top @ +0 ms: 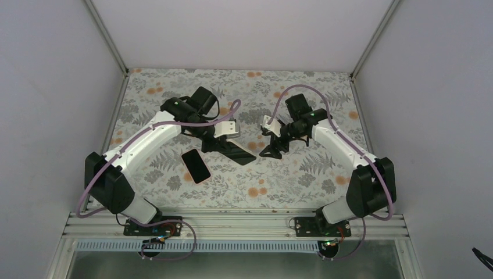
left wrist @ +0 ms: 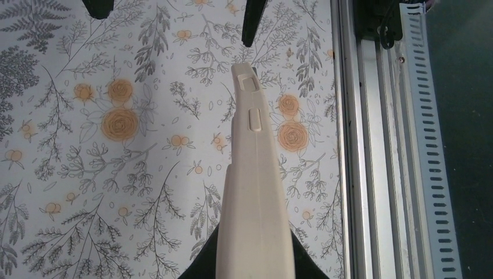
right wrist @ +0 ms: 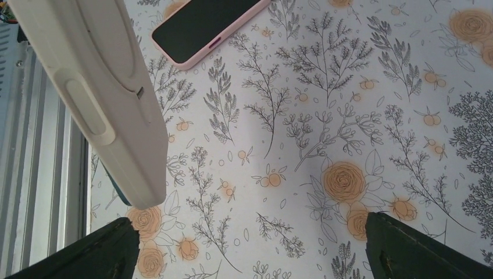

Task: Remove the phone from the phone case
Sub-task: Remove the phone case from the phone.

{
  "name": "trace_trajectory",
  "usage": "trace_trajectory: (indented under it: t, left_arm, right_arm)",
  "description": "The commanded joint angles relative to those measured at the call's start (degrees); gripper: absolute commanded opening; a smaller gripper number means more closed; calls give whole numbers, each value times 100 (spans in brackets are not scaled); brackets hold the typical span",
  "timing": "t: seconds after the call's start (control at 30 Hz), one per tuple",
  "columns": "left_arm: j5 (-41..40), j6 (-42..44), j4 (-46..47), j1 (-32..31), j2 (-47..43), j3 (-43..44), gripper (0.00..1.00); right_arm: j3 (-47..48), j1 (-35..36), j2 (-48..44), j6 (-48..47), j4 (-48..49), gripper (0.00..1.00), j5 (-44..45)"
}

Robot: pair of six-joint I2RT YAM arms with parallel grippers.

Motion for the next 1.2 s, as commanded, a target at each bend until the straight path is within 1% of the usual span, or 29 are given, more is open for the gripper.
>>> trace_trajectory:
  t: [0.0, 0.73, 1.0, 1.17]
  left_arm:
    - [284, -71, 180, 5, -125, 194, 2]
    - [327, -147, 262, 5, -51, 261, 2]
    - [545, -119, 157, -10, -84, 299, 2]
    - [695, -86, 74, -80, -49, 290, 2]
  right_arm:
    - [-65, 66, 6, -22, 82, 96, -335]
    - [-74, 95, 252, -98, 74, 94, -233]
    - [-42, 95, 280, 121, 349, 93, -44]
    - [189, 94, 382, 286, 537, 93, 108]
